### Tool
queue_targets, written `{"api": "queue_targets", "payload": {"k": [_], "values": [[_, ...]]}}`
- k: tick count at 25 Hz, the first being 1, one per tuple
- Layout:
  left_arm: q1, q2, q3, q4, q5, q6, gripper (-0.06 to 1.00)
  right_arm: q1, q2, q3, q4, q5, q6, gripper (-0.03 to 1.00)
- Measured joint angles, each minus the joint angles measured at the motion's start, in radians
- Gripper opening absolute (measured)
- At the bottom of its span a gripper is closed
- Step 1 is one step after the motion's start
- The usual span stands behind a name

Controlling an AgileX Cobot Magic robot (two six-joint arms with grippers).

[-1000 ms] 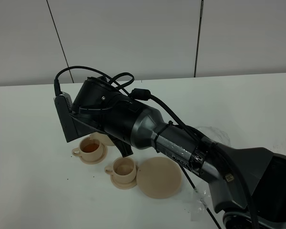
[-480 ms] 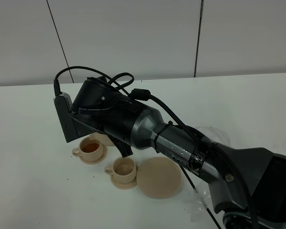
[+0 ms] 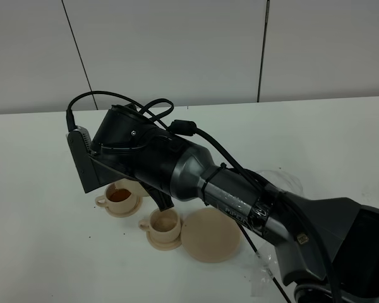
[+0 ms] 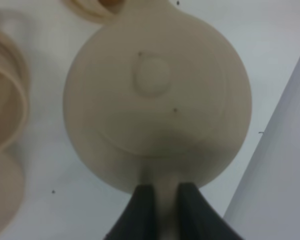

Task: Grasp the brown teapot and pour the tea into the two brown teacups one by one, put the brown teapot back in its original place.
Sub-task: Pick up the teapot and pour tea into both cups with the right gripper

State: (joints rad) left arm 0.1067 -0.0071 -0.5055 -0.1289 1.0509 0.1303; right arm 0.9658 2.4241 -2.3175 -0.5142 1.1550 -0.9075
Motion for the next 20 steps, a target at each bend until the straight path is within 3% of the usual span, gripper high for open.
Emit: {"api": "queue_targets", "payload": {"k": [20], "values": [[0.0, 0.0, 0.0, 0.0, 0.0, 0.0, 0.24, 0.007, 0.0, 0.0, 0.007, -0.011, 0.001, 0.1]]}}
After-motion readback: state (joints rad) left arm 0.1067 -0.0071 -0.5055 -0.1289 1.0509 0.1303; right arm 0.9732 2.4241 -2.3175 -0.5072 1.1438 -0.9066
